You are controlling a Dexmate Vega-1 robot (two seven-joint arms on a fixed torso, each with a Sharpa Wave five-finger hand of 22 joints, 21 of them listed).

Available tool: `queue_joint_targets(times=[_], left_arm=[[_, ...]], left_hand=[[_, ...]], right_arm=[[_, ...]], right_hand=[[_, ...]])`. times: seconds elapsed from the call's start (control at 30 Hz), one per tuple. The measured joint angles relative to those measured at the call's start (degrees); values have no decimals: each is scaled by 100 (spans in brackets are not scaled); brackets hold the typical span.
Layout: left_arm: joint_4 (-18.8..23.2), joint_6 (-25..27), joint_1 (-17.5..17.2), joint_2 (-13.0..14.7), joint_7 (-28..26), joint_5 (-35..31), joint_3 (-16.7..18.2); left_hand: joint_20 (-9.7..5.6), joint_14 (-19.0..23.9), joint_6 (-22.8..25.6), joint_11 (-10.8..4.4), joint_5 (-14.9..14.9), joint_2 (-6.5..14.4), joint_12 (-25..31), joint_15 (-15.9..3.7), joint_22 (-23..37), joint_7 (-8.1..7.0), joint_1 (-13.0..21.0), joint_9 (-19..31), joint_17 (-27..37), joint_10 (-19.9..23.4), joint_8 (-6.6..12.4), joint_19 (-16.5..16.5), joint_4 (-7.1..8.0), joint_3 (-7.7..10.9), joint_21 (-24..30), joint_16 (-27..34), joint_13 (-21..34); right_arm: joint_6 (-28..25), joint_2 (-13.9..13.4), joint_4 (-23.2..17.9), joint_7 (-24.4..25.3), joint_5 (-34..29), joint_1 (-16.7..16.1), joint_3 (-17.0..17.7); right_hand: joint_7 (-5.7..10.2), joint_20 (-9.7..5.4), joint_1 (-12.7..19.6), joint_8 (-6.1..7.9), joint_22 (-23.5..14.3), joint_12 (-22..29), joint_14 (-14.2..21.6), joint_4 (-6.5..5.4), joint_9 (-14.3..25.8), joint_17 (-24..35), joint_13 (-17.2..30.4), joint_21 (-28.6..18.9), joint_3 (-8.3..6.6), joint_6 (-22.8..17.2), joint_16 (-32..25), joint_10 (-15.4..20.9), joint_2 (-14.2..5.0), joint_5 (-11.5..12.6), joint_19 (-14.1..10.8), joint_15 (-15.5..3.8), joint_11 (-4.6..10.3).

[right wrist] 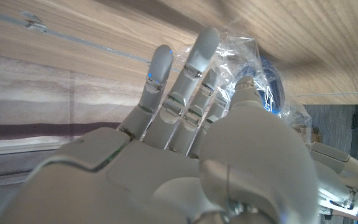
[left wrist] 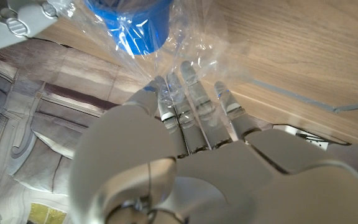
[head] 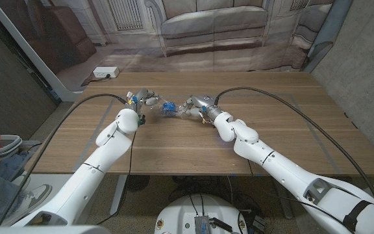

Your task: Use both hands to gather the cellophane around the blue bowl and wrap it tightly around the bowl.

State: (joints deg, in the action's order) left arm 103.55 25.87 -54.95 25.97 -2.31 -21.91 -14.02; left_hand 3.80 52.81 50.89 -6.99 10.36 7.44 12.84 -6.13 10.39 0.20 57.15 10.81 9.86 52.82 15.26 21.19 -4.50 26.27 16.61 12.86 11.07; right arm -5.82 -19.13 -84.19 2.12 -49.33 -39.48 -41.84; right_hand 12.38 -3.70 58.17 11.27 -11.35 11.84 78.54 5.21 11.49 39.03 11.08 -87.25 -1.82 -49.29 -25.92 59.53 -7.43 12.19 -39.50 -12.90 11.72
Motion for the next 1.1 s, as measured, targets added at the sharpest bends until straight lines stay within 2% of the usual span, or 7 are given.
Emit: queue_joint_targets(times=[0.23, 0.27, 0.53, 0.6, 0.8, 0.97, 1.1], left_arm=[[-211, 61, 282, -56, 48, 61, 5], [-237, 174, 316, -59, 169, 190, 3], [-460, 335, 620, -87, 333, 325, -48], [-537, 356, 708, -86, 355, 331, -83], [-717, 402, 914, -83, 371, 319, -173], [-945, 445, 1125, -129, 355, 305, -236], [-1172, 511, 1323, -187, 355, 330, -273]], left_hand=[[0, 63, 50, 31, -39, -1, -45, -1, 0, 11, 0, 13, 0, 31, -22, 62, 0, 48, 0, 0, 0], [0, 63, 50, 31, -41, -1, -45, 0, 0, 11, 0, 24, 0, 31, -22, 62, 0, 48, 0, 0, 0], [62, 133, 83, 25, -41, -1, -69, 10, 0, 41, -1, 28, 1, 59, -43, 123, 24, 71, 0, -58, -1], [63, 107, 83, 26, -41, 0, -84, 36, 0, 40, -1, 27, 1, 59, -66, 121, 34, 81, 0, -97, -1], [34, -191, 59, 66, -40, 43, -133, 120, 0, 62, -48, 27, 8, 34, -129, -155, 58, 105, -137, -229, -1], [31, -259, 37, 77, -40, 27, -162, 134, 1, 41, -64, 27, 16, 24, -152, -158, 79, 126, -139, -232, -1], [62, -271, -16, 91, -40, 5, -162, 145, 16, 93, -86, 27, 16, -21, -152, -189, 61, 145, -138, -232, -1]], right_arm=[[-51, 22, 21, -179, 134, 53, 1], [-61, 97, 89, -207, 151, 202, 3], [-184, 197, 196, -483, 249, 419, -46], [-229, 236, 250, -560, 276, 494, -71], [-326, 351, 429, -720, 332, 697, -138], [-430, 499, 682, -846, 407, 933, -202], [-546, 609, 860, -980, 493, 1109, -245]], right_hand=[[-17, -30, 0, 0, -113, 0, 111, -6, 10, 40, 0, -108, 42, -161, -238, 214, 0, 0, -174, -11, 11], [-1, -51, 0, 0, -142, 1, 149, 8, 12, 36, 0, -131, 56, -182, -286, 243, 0, 0, -195, -6, -4], [-20, -58, -96, 0, -306, 4, 171, -41, 12, 32, 0, -140, 105, -343, -574, 482, 5, 0, -287, -10, -11], [-12, -63, -118, 39, -336, 4, 171, -47, 12, 40, 0, -140, 111, -393, -606, 511, -11, 0, -331, -10, -5], [-11, -101, -144, 39, -418, 4, 171, -71, 12, 36, 0, -140, 135, -478, -756, 630, 9, 0, -368, -10, -13], [-18, -90, -239, 39, -501, 5, 171, -113, 8, -3, -1, -140, 177, -488, -874, 712, 23, 0, -438, -9, -2], [8, -91, -259, 39, -579, 4, 171, -127, -4, -29, 0, -140, 190, -520, -950, 751, -1, 0, -439, -9, -8]])
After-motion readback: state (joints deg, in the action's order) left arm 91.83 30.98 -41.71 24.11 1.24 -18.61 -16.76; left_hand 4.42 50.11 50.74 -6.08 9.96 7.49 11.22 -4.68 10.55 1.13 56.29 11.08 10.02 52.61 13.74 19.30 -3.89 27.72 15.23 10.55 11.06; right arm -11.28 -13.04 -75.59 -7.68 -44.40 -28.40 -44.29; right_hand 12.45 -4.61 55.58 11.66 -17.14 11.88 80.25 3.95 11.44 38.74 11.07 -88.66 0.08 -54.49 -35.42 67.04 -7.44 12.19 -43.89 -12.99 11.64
